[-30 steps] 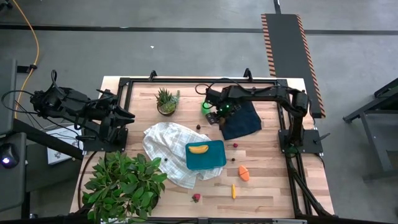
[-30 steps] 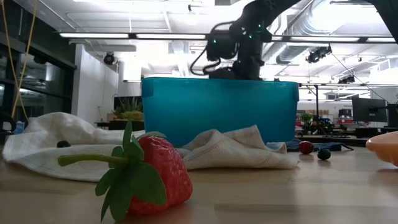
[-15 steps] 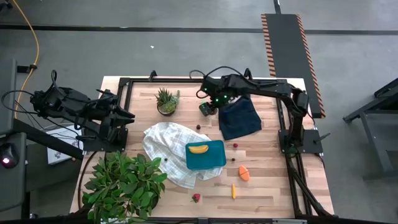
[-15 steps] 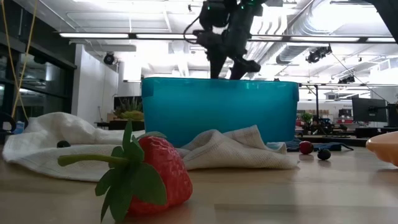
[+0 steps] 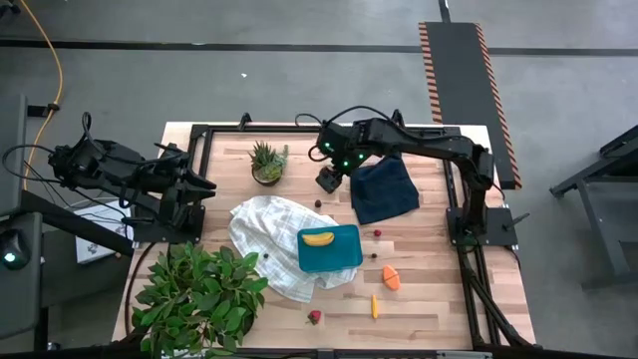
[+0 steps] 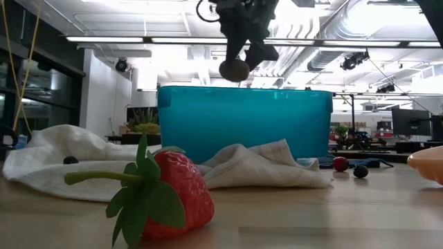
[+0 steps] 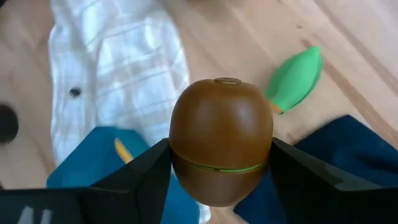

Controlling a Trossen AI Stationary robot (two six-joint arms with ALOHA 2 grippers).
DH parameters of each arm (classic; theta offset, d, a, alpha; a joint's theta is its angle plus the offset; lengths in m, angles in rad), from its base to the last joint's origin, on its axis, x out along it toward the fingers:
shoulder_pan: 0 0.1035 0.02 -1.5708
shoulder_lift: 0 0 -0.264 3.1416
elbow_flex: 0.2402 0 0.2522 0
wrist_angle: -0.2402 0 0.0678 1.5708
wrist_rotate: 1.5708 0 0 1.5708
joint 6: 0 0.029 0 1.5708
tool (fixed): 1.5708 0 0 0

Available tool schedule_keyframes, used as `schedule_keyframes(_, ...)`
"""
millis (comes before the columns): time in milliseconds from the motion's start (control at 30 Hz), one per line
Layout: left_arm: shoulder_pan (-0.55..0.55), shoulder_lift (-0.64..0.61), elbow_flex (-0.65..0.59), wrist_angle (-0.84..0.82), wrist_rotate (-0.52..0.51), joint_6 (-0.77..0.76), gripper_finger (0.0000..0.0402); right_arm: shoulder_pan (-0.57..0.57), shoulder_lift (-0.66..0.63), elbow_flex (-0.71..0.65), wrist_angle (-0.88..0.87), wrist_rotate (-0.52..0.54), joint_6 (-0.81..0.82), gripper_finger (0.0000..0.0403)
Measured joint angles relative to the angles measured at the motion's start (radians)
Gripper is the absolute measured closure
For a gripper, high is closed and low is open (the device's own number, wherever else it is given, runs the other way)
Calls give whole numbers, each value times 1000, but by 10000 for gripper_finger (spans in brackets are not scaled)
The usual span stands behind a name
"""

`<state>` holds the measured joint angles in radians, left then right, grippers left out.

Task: Pick and placing Produce into tupperware
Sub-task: Put the brown kiwi into the blue bin

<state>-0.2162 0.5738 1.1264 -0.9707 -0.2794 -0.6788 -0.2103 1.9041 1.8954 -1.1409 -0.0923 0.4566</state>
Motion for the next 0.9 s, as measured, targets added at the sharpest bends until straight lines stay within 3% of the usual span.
schedule_keyframes(900,0,0,0,0,-1,-6,291,212,0,24,-11,-88,-213,174)
